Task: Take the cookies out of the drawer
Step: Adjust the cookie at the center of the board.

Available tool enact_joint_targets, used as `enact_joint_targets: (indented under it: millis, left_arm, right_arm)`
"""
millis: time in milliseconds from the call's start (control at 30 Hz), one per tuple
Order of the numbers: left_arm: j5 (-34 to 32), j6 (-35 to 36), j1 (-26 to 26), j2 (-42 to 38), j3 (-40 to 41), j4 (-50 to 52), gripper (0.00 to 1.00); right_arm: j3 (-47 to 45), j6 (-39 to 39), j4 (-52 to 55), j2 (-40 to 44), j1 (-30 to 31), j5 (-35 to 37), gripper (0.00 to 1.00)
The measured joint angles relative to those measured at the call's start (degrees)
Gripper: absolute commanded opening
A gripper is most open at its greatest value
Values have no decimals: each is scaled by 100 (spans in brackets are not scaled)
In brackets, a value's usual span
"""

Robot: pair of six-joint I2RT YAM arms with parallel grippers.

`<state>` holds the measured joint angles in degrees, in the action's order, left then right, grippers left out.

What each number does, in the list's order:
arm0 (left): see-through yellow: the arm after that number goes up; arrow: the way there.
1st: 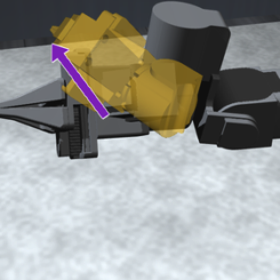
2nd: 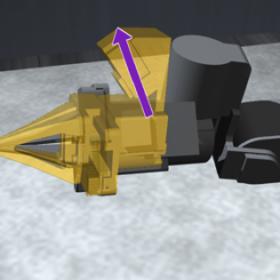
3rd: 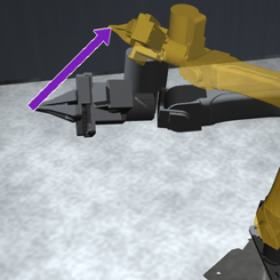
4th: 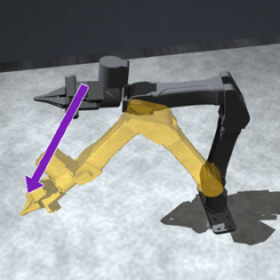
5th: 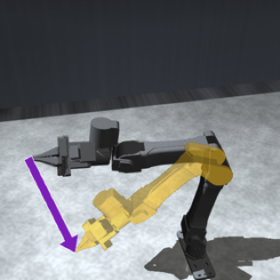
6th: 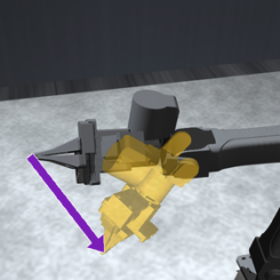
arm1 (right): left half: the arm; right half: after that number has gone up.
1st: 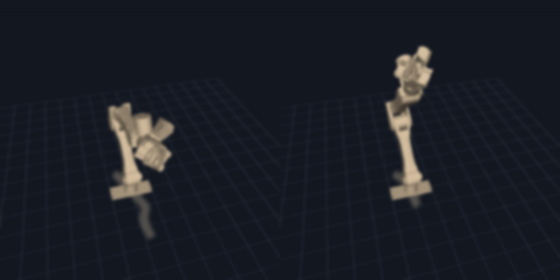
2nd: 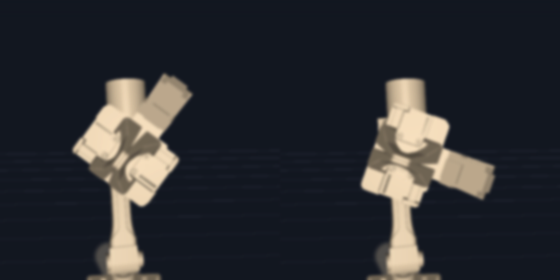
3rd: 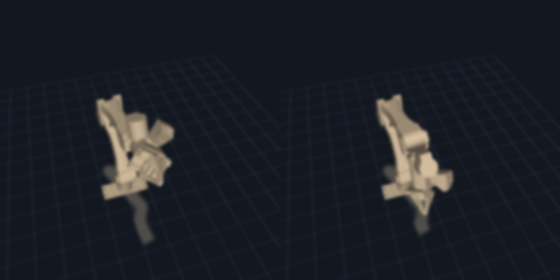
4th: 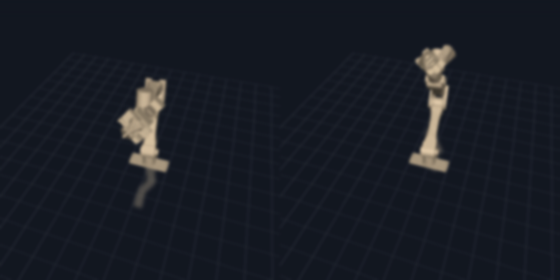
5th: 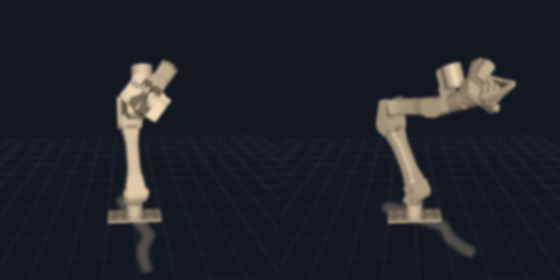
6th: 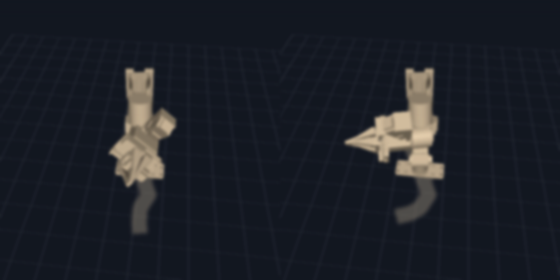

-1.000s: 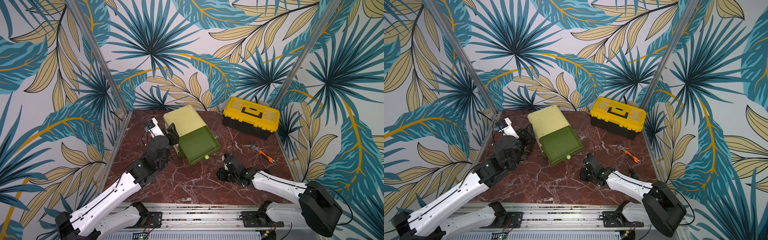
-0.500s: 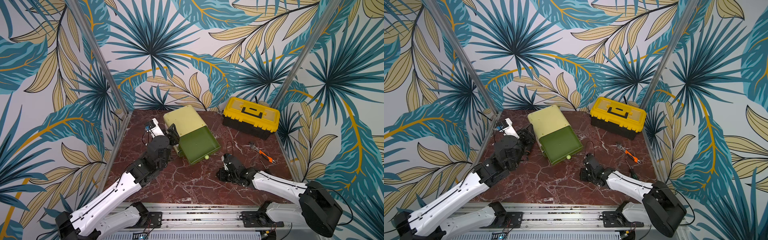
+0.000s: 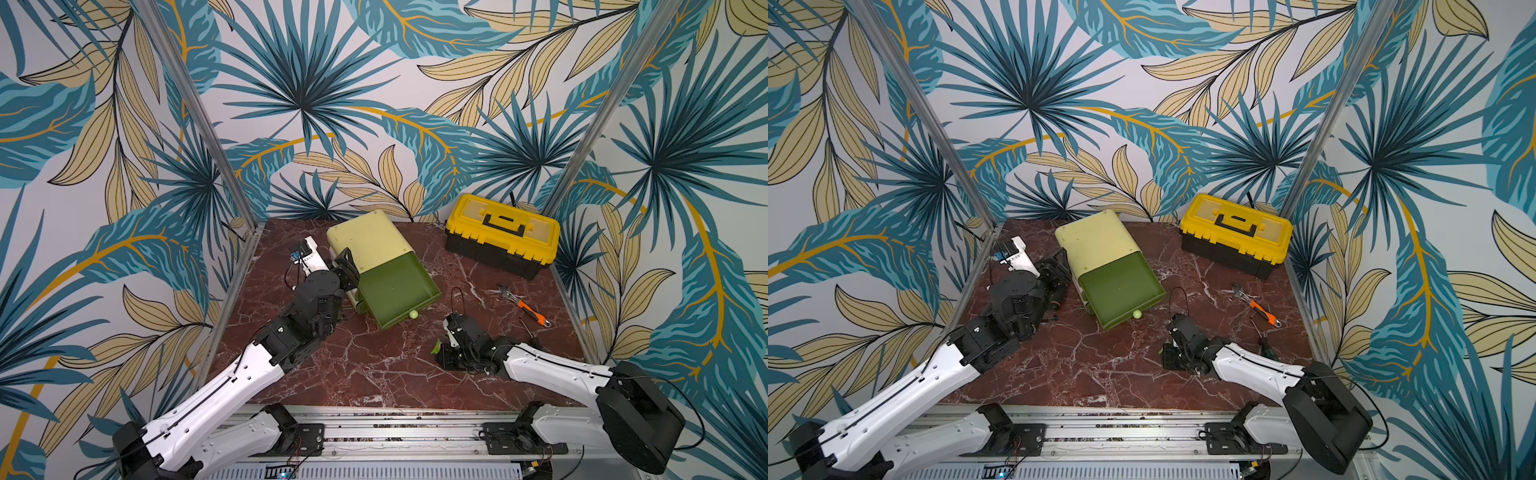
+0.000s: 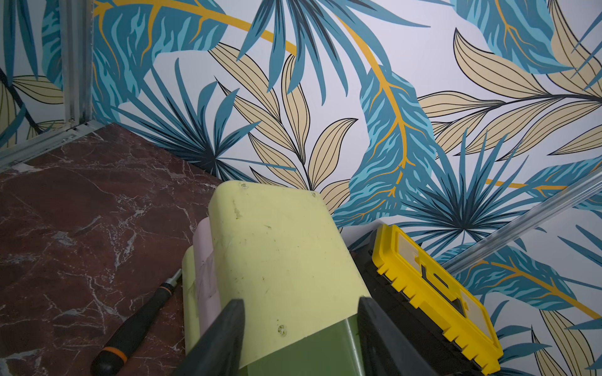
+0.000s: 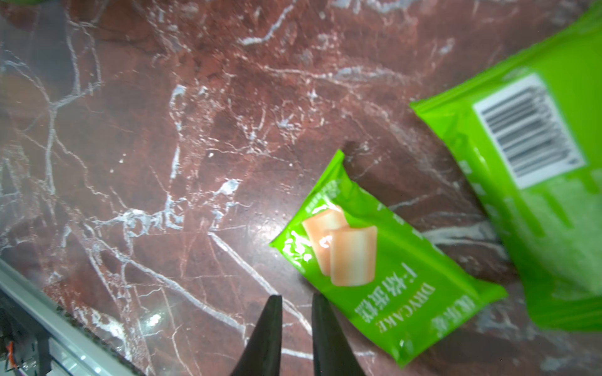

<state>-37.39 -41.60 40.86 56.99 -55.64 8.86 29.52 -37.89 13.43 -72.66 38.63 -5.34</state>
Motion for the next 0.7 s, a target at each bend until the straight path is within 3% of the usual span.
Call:
enact_joint_targets:
  millis: [533, 700]
  left_arm:
    - [57, 0, -61, 0, 0, 33, 60]
    - [190, 11, -186, 2, -2, 229, 61]
  right_arm:
    - [116, -20, 177, -61, 0, 702, 22]
    - [-59, 229, -101, 479, 9, 529, 37]
